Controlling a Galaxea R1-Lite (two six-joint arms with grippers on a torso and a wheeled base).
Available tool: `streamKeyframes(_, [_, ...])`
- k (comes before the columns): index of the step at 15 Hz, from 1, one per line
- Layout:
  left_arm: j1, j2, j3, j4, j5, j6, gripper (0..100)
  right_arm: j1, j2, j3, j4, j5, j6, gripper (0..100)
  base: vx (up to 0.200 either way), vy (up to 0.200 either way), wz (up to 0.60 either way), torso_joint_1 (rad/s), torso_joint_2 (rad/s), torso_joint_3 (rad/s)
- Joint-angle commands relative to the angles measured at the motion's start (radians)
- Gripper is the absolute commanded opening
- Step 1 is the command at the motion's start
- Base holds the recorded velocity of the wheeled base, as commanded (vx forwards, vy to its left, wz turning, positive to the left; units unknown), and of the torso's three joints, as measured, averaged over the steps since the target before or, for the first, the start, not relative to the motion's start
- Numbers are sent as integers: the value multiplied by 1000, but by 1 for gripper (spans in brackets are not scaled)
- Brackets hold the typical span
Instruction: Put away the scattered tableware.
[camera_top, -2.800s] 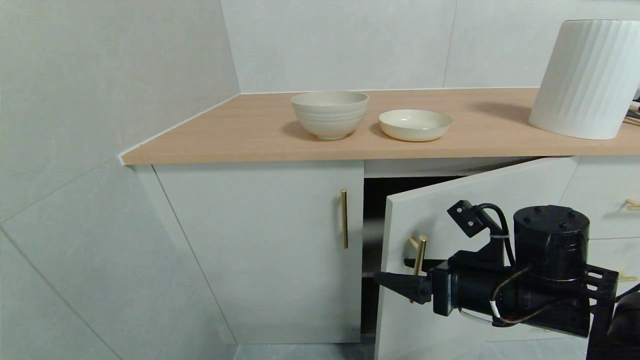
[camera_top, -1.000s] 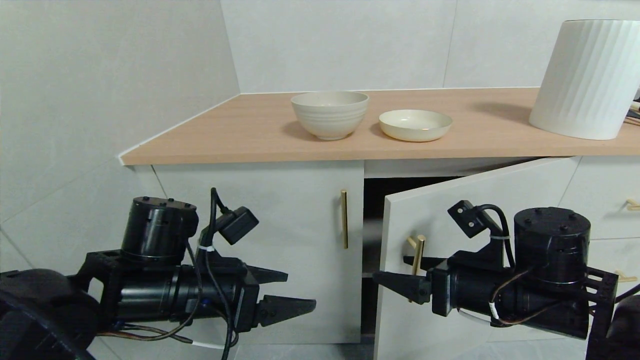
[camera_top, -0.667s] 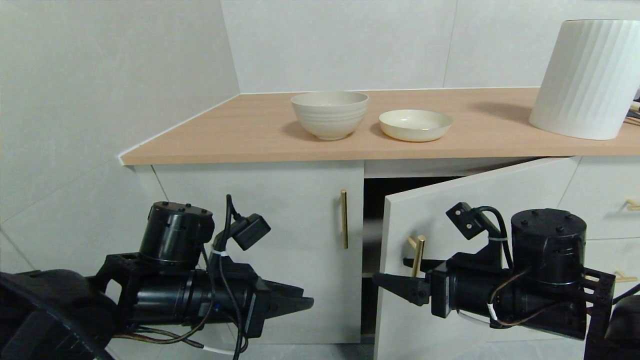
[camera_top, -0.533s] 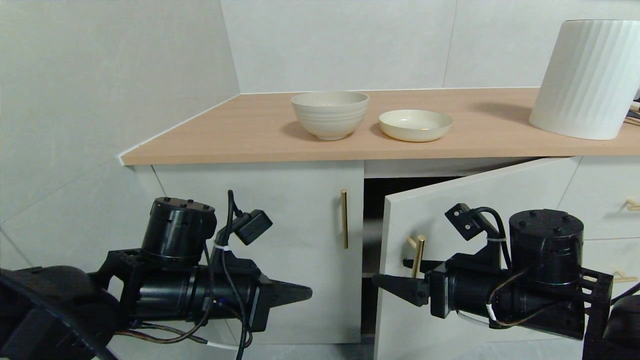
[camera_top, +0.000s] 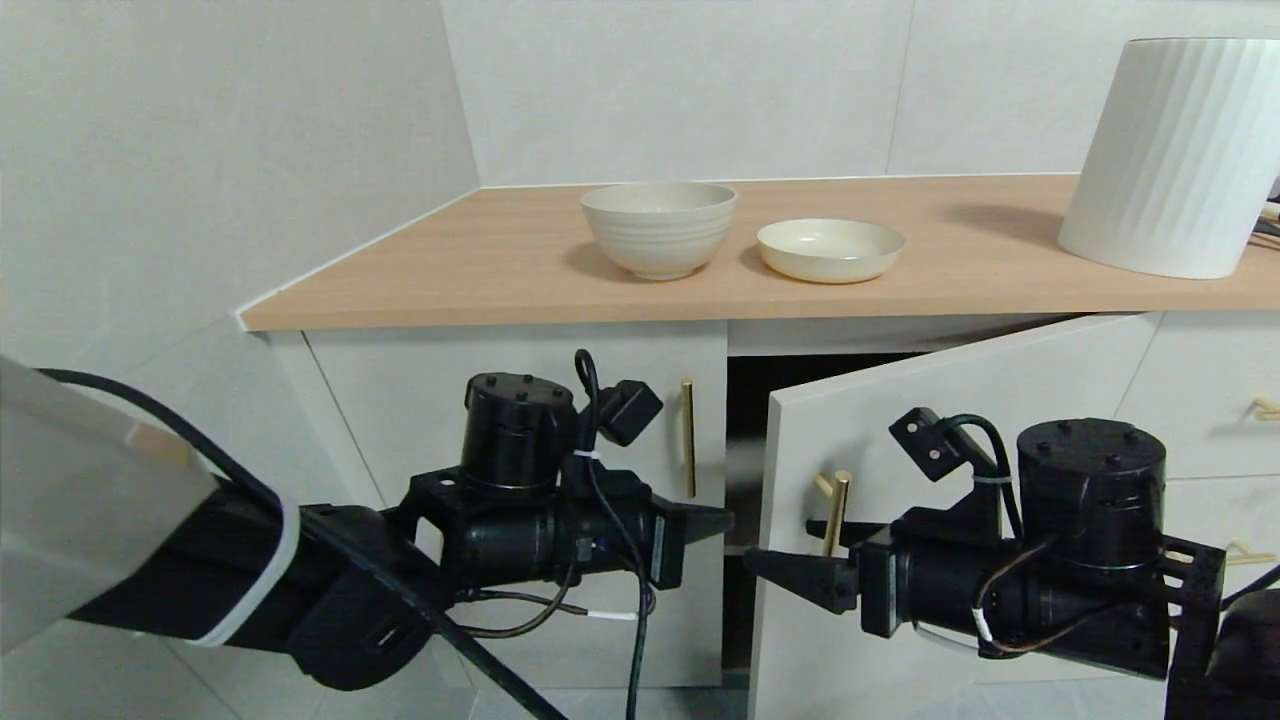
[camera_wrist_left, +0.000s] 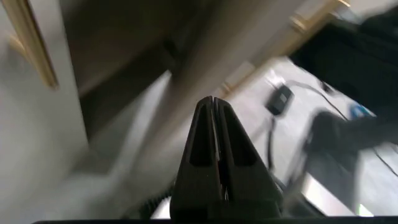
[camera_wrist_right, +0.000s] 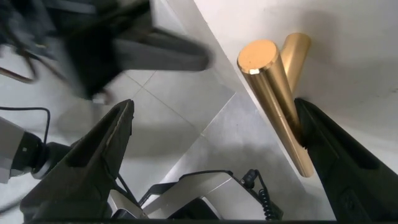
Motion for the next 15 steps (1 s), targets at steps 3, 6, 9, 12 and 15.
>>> streamKeyframes(3, [-39,127,20,-244,49,-43,0,1,-27,7,-3,0,-2,100,0,0,0,0,0,0])
streamKeyframes(6, [-44,168,17,-358,69,-67,0,-1,-31,8,-3,0,-4,100,0,0,0,0,0,0])
streamKeyframes(9, [-44,225,3,-411,85,-66,0,1,-25,8,-3,0,-7,100,0,0,0,0,0,0])
streamKeyframes(12, [-54,242,-12,-443,90,-66,0,1,-30,8,-3,0,-8,100,0,0,0,0,0,0])
streamKeyframes(15, [-60,285,-30,-531,92,-69,0,-1,-43,36,-3,-12,-36,100,0,0,0,0,0,0])
